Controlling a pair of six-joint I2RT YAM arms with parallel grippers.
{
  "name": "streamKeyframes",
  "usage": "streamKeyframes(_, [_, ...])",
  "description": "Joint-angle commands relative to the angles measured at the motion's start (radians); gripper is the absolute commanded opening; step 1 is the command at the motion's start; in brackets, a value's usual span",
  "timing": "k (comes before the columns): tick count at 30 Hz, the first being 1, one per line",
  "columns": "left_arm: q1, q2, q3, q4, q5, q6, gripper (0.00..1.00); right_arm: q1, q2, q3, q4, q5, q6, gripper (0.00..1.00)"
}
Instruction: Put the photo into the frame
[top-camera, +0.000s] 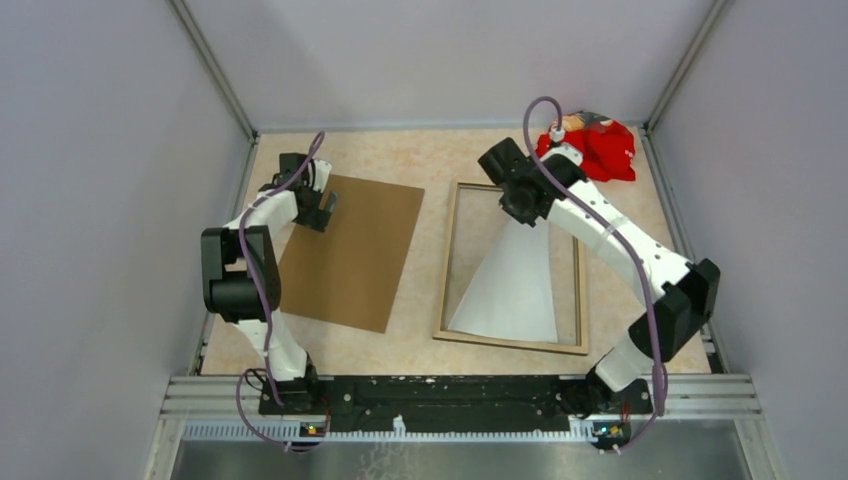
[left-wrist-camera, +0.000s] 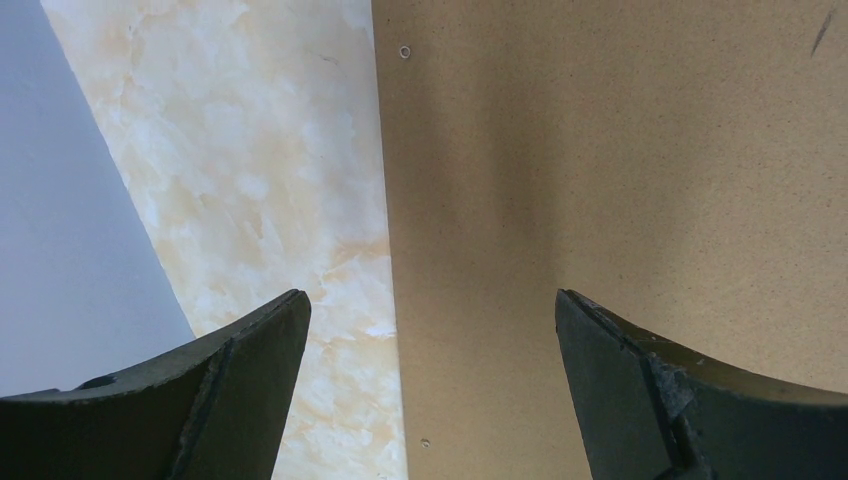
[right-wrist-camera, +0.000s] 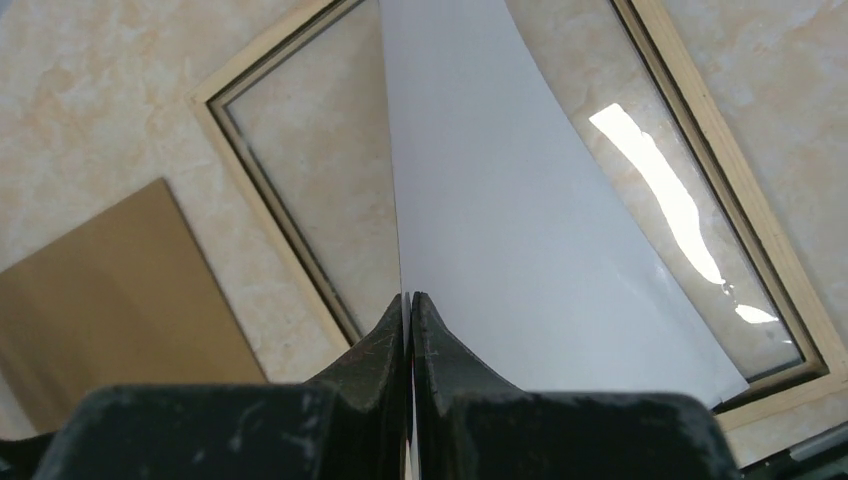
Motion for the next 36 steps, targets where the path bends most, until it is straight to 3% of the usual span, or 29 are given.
streamKeyframes(1, [-0.005,-0.051,0.011,0.012,-0.012,0.002,0.99,-0.008,0.074,0.059,-0.024,0.066,-0.016,0.00])
streamKeyframes(16, [-0.005,-0.042,0.007,0.017,-0.017,0.000,0.99,-0.036,0.260,0.161,-0.032,0.108,-0.131,0.00])
streamKeyframes(24, [-0.005,-0.035,0.005,0.022,-0.017,-0.001,0.99,-0.051,0.312,0.158,0.061,0.030,-0.303,0.00])
streamKeyframes(36, [-0.005,-0.032,0.006,0.023,-0.021,-0.003,0.99,-0.053,0.398,0.258,0.073,-0.025,-0.476,0.00])
